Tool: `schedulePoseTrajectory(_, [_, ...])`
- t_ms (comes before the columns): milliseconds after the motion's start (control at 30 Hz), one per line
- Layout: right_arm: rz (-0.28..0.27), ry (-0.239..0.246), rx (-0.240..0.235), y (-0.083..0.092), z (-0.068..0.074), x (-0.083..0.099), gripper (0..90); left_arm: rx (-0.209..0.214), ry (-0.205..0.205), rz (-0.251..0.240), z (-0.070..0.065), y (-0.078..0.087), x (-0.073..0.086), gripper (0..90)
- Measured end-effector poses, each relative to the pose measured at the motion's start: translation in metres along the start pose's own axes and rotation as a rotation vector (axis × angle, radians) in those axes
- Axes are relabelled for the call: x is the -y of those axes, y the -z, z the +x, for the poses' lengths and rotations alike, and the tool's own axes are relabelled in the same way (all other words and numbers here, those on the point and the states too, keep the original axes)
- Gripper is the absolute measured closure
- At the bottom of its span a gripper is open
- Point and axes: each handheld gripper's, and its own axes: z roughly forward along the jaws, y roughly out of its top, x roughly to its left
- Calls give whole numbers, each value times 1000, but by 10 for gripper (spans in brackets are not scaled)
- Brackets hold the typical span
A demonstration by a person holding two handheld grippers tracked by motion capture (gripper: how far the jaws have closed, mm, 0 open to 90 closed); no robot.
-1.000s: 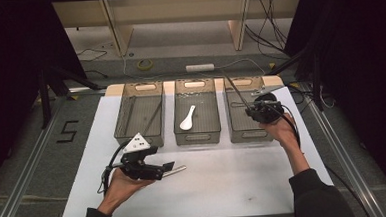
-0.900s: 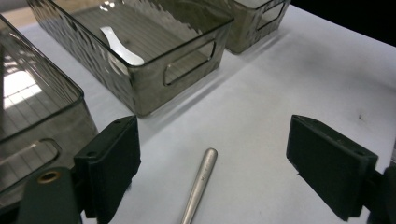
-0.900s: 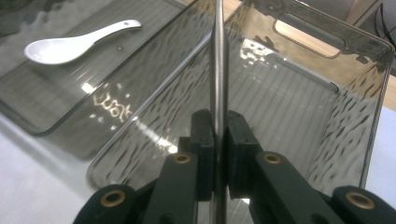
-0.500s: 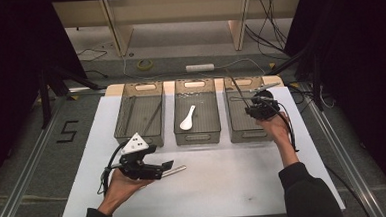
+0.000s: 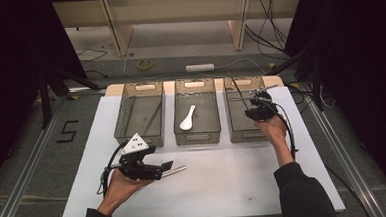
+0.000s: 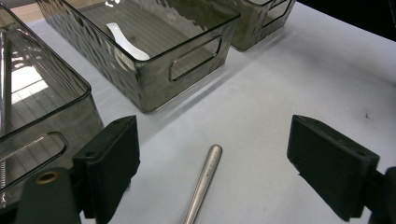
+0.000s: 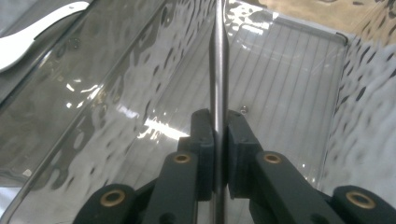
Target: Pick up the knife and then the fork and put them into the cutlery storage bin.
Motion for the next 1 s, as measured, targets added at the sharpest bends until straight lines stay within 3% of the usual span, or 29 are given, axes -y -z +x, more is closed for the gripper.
schedulePoseTrajectory(300, [30, -37, 23, -8, 2, 5, 817, -5, -3, 12, 0, 0, 0, 165])
schedulePoseTrajectory(367, [12, -50, 8, -6, 2, 4, 663, -5, 2, 5, 1, 0, 0, 163])
schedulePoseTrajectory(533, [-19, 4, -7, 7, 8, -3, 529, -2, -1, 11, 0, 0, 0, 164])
schedulePoseTrajectory(700, [-30, 17, -20, 16, 10, -2, 436, -9, -4, 22, 1, -1, -1, 164])
schedulePoseTrajectory(900, [-73, 42, -59, 34, 14, 1, 336, -2, 11, 46, 4, -2, -1, 164])
schedulePoseTrajectory(1000, [-112, 57, -100, 48, 18, 5, 326, 0, 17, 58, 6, -2, -2, 164])
